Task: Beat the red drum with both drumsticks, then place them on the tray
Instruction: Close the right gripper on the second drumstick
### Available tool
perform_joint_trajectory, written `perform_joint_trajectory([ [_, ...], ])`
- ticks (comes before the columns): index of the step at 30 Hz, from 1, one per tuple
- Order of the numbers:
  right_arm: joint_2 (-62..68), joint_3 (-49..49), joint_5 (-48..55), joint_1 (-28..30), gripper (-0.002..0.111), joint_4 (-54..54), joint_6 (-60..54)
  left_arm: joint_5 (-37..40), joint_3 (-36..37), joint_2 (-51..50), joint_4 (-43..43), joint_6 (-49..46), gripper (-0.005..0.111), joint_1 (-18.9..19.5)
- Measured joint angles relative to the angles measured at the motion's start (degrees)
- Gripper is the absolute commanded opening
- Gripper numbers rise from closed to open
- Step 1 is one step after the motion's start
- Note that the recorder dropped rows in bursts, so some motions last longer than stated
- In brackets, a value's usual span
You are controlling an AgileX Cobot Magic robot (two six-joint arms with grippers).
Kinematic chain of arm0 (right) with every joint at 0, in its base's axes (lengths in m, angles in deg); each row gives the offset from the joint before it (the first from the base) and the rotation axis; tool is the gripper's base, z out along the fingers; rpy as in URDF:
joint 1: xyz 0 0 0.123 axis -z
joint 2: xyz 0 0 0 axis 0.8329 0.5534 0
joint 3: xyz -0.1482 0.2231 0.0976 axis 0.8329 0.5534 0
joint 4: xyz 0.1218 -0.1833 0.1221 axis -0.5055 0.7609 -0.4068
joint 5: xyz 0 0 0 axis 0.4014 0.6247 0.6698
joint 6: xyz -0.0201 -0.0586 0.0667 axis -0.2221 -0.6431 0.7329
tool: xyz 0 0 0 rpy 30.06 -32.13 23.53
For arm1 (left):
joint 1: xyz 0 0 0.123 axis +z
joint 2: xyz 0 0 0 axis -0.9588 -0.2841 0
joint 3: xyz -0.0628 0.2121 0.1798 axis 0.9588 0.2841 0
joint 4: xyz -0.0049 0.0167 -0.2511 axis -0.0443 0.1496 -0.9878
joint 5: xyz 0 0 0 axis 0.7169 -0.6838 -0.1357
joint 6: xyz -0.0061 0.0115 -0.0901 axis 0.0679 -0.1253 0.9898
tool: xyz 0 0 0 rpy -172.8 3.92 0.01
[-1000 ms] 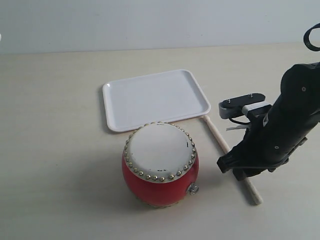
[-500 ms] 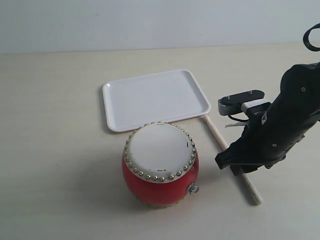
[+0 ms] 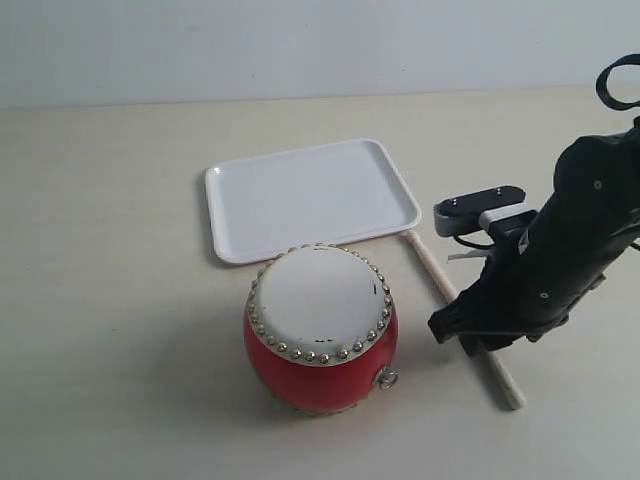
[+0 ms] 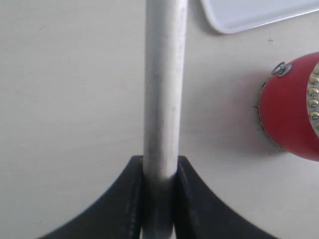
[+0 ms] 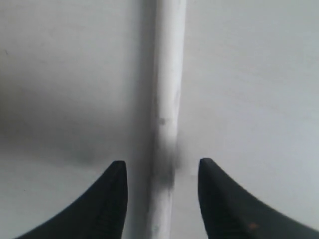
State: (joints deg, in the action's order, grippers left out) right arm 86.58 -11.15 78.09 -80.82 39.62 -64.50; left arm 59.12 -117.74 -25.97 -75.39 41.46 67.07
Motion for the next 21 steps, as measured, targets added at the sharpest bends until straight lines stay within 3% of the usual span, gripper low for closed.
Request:
perform_joint_trajectory([
  [9,2.18,0.00,-0.23,0.00,0.040,0.00,0.10,-0.12,0.00,0.00,0.00,0.00,0.000,0.00],
  [18,2.28,0.00,-0.46,0.10,0.001,0.00,0.10,-0.12,0.00,0.00,0.00,0.00,0.000,0.00],
  [21,2.28,0.00,-0.46,0.10,0.000,-0.25,0.10,-0.12,0.00,0.00,0.00,0.00,0.000,0.00],
])
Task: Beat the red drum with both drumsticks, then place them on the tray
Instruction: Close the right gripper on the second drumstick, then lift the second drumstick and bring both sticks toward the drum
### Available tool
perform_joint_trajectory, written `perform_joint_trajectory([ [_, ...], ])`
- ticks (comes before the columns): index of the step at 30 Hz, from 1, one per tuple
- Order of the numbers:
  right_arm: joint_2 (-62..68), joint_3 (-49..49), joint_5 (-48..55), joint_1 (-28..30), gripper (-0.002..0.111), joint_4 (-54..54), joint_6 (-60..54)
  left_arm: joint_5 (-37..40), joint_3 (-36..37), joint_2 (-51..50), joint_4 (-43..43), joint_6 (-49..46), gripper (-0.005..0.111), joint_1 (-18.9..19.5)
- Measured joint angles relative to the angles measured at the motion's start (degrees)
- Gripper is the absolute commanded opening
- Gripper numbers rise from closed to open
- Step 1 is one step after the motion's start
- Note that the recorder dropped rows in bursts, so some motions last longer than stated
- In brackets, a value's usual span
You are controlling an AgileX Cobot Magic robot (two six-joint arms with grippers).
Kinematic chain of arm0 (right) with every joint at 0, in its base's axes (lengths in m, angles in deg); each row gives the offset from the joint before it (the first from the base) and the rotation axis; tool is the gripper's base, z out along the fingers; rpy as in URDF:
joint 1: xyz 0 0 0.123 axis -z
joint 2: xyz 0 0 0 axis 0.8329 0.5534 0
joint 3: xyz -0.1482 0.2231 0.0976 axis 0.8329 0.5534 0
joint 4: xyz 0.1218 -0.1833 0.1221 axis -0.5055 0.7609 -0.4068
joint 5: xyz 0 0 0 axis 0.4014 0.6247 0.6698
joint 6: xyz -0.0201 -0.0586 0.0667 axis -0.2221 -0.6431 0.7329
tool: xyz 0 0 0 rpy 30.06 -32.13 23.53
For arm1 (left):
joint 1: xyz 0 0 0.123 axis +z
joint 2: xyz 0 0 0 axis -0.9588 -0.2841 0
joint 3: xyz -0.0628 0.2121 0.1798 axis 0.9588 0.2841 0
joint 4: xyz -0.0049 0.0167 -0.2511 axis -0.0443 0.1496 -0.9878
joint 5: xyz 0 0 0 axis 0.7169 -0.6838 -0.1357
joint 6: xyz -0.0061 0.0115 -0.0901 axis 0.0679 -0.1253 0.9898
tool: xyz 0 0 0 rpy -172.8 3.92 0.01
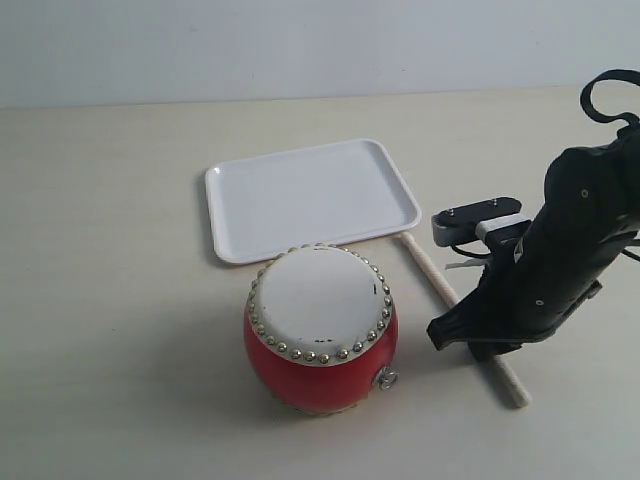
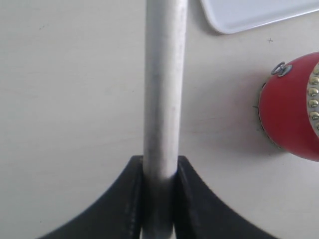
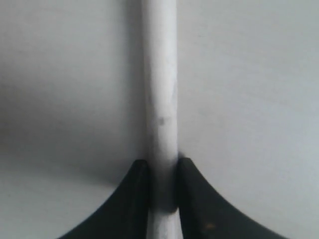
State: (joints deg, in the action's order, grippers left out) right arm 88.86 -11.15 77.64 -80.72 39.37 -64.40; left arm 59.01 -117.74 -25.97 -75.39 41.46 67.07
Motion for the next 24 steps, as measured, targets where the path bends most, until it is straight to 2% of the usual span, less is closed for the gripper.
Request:
perform_joint_trajectory([
  [8,-0.38,0.00,1.40,0.00,0.000,-0.41,0.11,0.27,0.00,0.00,0.00,-0.12,0.000,0.00],
  [19,-16.71,0.05,16.11,0.00,0.000,-0.64,-2.22,11.59,0.00,-0.49,-3.05,-9.25,0.000,0.00],
  [24,-23.62,-0.58,24.75,0.00,0.000,-0.64,-3.15,12.70,0.00,-2.08,-4.95,-12.55,0.000,-1.22],
])
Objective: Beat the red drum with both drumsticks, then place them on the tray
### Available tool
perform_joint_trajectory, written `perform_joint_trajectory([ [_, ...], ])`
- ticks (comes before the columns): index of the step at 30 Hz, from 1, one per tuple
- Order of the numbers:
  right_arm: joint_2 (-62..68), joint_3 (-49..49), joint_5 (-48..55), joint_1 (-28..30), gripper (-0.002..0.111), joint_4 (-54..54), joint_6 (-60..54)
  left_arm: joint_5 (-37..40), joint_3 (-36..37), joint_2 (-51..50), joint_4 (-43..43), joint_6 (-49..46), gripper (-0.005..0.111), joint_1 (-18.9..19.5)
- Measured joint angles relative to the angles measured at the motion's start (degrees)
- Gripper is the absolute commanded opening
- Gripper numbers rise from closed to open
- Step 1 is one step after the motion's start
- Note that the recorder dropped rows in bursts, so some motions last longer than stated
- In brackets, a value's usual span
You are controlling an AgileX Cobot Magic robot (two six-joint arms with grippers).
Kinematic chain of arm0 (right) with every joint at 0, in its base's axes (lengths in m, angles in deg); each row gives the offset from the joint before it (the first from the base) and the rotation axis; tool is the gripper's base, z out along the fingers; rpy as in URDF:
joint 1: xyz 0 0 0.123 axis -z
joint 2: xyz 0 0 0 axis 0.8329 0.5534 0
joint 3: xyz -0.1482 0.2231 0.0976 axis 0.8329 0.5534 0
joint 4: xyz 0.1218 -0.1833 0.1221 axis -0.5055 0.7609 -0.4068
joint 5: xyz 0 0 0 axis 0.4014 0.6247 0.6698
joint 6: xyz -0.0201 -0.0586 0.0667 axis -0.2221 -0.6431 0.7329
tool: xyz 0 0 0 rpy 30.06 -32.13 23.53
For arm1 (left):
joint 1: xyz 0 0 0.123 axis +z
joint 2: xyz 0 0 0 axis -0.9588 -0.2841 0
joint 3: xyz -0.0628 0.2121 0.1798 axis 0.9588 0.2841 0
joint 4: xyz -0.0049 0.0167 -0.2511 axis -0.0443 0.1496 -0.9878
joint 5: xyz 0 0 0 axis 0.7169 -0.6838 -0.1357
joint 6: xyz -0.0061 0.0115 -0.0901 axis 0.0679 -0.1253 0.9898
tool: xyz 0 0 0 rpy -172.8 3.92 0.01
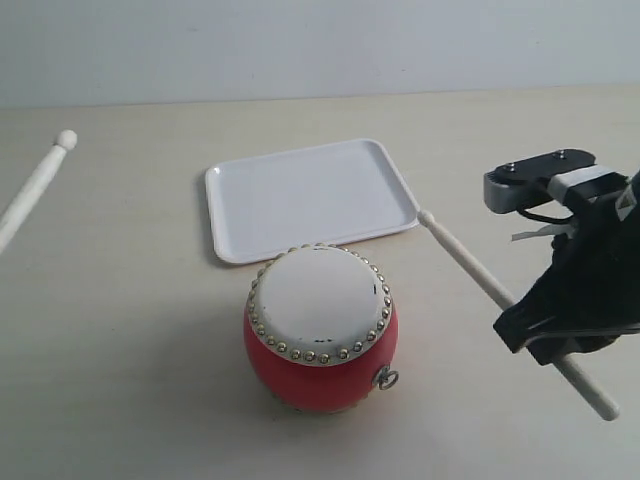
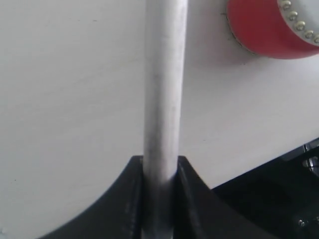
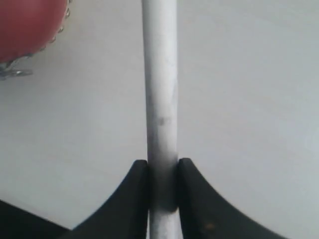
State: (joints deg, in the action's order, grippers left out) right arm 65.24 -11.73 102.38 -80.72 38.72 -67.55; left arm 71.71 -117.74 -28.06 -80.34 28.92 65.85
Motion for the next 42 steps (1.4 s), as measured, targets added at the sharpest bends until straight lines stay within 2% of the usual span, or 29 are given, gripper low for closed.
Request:
perform_joint_trajectory([
  [4,-4.09,-0.95,4.34,0.00,0.000,-1.42,-1.36,0.14,0.00,-1.38,-0.09,-1.04,0.000,-4.06],
  [12,-10.54,-1.21,12.39,0.00,0.000,-10.61,-8.55,0.14,0.00,-3.93,1.36,1.37,0.000,-16.27],
  [19,-14.29,-1.21,14.72,0.00,0.000,-14.93,-12.47,0.14,0.00,-8.99,2.56,5.32,0.000,-27.38],
  [23,-14.29,-1.21,14.86,0.00,0.000,-15.07,-13.21,0.14,0.00,-13.55,2.56,7.96,0.000,-31.67],
  [27,-14.39,-1.21,14.86,0.00,0.000,-15.65,-14.69,-1.71,0.00,-16.00,2.56,10.74,0.000,-33.70],
  [37,-14.26,-1.03,15.09,0.00,0.000,-16.28,-16.06,-5.69,-3.01,-16.22,2.95,12.36,0.000,-33.96],
  [42,-14.15,3.41,15.20,0.00,0.000,-16.54,-16.06,-8.06,-5.21,-16.22,2.95,12.36,0.000,-33.96],
])
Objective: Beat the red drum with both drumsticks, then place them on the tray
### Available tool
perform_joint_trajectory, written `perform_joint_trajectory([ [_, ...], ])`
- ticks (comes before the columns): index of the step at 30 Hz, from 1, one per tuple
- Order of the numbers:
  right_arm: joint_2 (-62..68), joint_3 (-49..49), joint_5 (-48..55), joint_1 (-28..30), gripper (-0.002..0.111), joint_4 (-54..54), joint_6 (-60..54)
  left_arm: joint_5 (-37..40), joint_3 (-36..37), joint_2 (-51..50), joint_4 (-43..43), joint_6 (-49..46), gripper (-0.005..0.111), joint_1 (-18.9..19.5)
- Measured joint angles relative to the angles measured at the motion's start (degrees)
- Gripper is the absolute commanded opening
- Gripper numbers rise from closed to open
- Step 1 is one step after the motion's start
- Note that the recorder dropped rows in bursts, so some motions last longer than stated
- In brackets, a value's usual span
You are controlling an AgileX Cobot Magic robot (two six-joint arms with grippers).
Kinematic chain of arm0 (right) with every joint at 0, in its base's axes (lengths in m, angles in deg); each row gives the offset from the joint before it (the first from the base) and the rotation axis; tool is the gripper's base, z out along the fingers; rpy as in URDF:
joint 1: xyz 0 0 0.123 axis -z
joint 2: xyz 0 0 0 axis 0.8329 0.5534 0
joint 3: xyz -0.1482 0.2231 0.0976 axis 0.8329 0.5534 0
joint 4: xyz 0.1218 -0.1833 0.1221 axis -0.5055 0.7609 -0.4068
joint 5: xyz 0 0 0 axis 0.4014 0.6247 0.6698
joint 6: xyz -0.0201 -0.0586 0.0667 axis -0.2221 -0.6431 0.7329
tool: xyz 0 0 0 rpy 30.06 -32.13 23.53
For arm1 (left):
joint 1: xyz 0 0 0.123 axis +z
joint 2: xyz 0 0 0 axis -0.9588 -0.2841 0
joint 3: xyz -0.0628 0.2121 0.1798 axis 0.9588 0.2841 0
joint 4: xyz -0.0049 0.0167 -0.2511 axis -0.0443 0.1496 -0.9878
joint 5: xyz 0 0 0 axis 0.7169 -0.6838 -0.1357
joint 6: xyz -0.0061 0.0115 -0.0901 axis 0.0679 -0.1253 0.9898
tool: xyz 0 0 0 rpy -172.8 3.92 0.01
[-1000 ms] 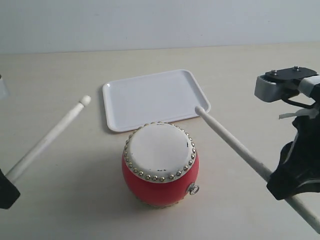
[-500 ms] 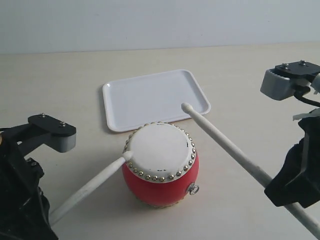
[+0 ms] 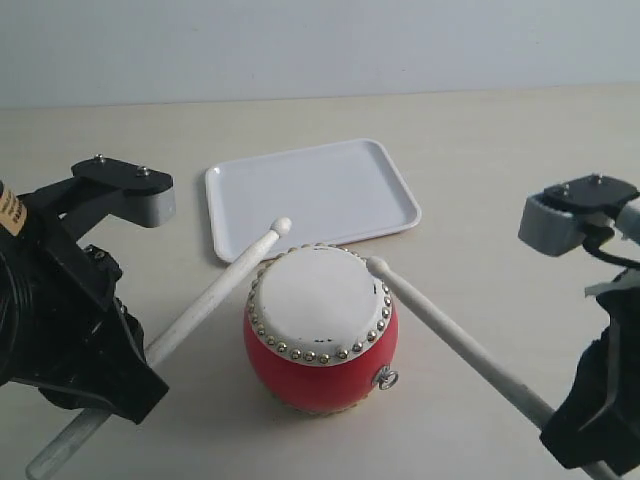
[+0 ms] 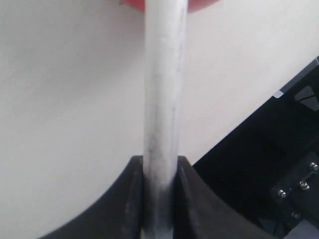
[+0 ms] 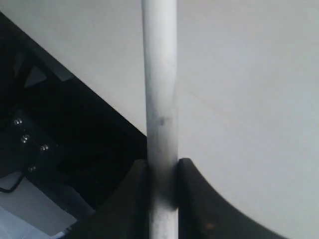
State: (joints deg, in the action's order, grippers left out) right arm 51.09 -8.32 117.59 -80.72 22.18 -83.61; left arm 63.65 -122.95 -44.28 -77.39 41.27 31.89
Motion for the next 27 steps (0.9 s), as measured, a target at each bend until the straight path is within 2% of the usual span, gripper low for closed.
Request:
perform_joint_trajectory([
  [12,-0.89,2.10,-0.86,0.00,0.000,-6.53,-3.40,-0.44,-0.01,0.00,2.17,0.00,0.000,0.00],
  [17,-0.89,2.10,-4.44,0.00,0.000,-6.53,-3.62,-0.55,-0.01,0.00,2.17,0.11,0.000,0.00],
  [23,-0.89,-5.34,-3.53,0.00,0.000,-4.93,-1.13,-1.81,-0.01,0.00,2.42,0.11,0.000,0.00],
  [27,1.89,-0.86,-3.92,0.00,0.000,-1.63,-0.89,-0.27,-2.02,0.78,2.57,0.46,0.000,0.00],
])
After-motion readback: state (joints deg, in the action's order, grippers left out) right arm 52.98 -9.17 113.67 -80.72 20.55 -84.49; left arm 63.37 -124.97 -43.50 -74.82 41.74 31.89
